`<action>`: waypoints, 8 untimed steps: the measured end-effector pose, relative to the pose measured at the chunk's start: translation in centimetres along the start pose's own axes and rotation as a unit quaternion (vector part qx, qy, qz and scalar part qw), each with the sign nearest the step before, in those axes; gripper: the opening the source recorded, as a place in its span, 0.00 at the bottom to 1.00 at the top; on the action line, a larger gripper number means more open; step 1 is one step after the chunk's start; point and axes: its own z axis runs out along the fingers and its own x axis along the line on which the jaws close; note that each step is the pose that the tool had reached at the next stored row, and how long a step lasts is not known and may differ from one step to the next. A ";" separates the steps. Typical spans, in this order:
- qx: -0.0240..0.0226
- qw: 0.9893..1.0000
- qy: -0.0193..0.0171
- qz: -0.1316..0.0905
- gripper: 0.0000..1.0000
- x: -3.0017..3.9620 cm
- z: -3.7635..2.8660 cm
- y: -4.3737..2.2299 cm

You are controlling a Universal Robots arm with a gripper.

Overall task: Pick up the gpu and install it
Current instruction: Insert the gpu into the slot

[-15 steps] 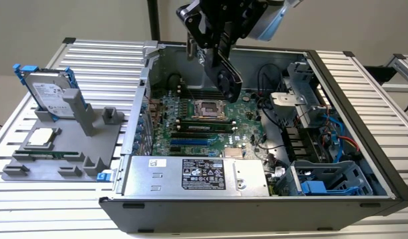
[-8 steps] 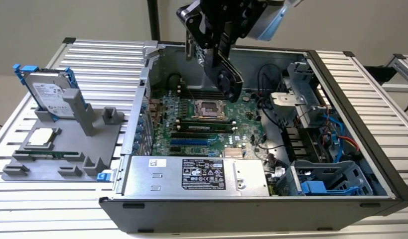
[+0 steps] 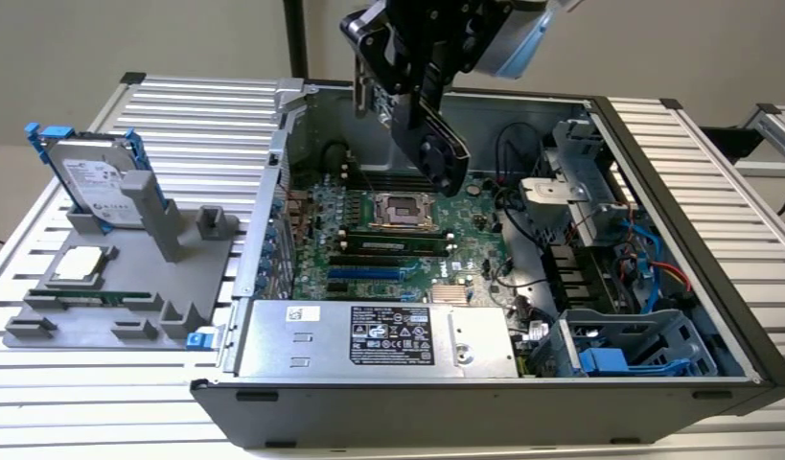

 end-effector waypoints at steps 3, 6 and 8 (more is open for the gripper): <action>0.000 1.000 0.000 -0.006 0.00 0.00 0.00 0.00; -0.001 1.000 0.001 -0.012 0.00 0.00 0.00 0.00; -0.001 1.000 0.001 -0.017 0.00 0.00 0.00 0.00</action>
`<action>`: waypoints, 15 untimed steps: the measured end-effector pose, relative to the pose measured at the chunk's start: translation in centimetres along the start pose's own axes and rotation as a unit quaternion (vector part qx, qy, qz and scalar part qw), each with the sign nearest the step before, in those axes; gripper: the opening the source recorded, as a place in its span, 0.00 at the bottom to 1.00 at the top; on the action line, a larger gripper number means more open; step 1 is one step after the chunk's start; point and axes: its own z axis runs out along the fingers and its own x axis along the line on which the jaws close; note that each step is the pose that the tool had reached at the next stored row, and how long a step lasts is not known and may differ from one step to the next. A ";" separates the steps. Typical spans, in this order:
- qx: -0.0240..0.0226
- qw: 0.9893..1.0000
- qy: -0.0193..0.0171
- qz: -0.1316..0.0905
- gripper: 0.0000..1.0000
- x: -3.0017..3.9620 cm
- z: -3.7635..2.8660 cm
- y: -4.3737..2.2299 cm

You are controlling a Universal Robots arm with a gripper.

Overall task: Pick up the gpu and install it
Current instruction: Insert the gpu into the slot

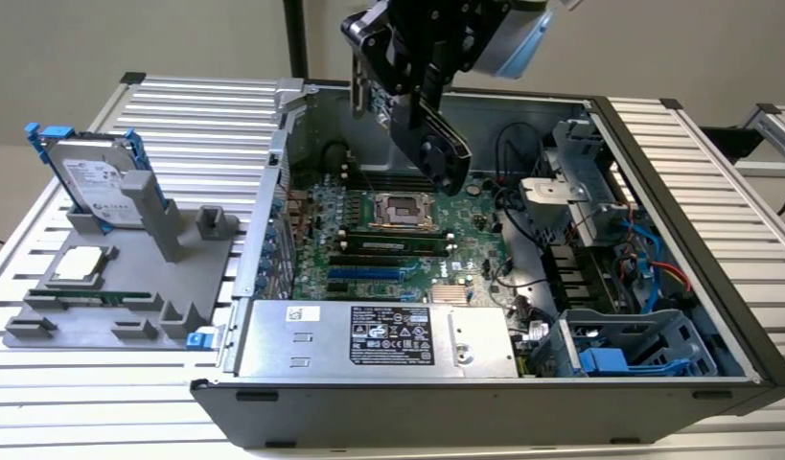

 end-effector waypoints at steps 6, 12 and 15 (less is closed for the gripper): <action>-0.001 1.000 0.001 -0.023 0.00 0.00 0.00 0.00; -0.002 0.999 0.002 -0.047 0.00 0.00 0.00 0.00; -0.002 0.998 0.003 -0.058 0.00 0.00 -0.01 0.00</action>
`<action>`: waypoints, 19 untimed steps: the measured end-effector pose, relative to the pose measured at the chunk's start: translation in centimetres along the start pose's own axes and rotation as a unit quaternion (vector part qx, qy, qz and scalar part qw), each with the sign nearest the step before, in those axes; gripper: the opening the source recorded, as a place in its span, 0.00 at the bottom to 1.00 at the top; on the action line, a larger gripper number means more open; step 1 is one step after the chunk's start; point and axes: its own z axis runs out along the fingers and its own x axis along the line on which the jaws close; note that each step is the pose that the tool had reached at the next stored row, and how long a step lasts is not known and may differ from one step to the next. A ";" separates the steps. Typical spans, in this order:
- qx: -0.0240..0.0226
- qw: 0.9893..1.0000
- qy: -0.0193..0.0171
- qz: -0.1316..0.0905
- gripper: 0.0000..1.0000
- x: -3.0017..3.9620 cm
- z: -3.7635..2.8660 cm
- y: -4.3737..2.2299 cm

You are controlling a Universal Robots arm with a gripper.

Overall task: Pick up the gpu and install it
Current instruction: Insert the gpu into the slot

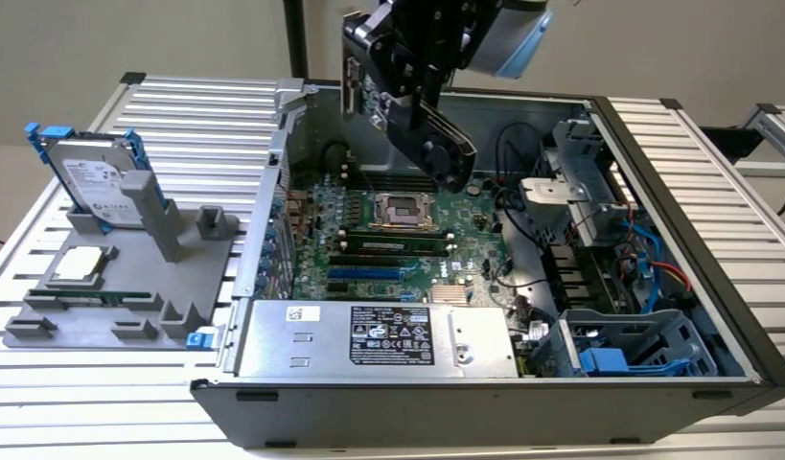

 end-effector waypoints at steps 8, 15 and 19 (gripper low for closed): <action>-0.001 0.999 0.002 -0.032 0.00 0.01 0.01 0.00; -0.002 0.998 0.003 -0.060 0.00 0.01 0.01 -0.01; -0.003 0.997 0.004 -0.076 0.00 0.00 0.00 0.00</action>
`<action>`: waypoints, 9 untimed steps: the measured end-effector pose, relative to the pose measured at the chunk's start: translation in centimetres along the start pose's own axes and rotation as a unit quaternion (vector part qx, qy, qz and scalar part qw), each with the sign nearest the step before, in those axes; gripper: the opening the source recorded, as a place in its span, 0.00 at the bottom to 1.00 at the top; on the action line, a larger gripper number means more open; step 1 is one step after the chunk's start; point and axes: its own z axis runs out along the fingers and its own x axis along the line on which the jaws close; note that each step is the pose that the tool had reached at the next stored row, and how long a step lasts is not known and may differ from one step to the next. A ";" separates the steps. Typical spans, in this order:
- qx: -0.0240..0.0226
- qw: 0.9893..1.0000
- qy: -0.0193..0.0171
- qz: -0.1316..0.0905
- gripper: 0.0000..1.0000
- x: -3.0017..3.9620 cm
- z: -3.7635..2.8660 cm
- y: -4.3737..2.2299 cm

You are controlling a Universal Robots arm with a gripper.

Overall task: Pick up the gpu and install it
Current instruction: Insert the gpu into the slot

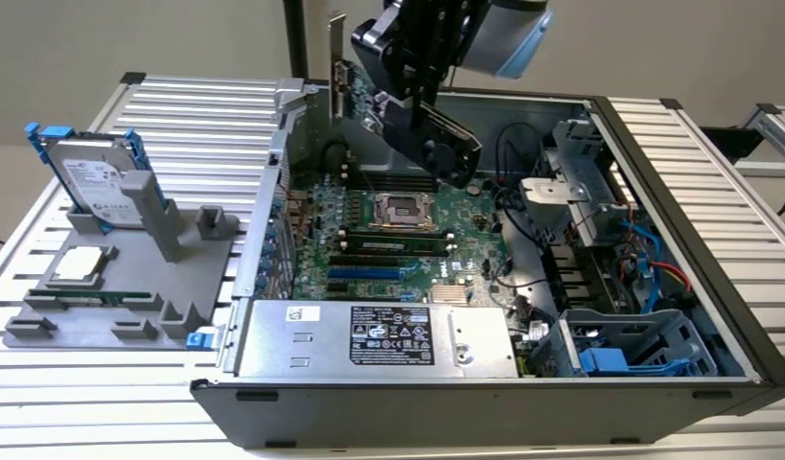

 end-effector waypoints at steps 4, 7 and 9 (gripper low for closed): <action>-0.001 1.000 0.001 -0.017 0.00 0.00 0.01 0.00; -0.001 1.000 0.002 -0.031 0.00 0.00 0.00 0.00; -0.002 0.999 0.002 -0.040 0.00 0.00 0.00 0.00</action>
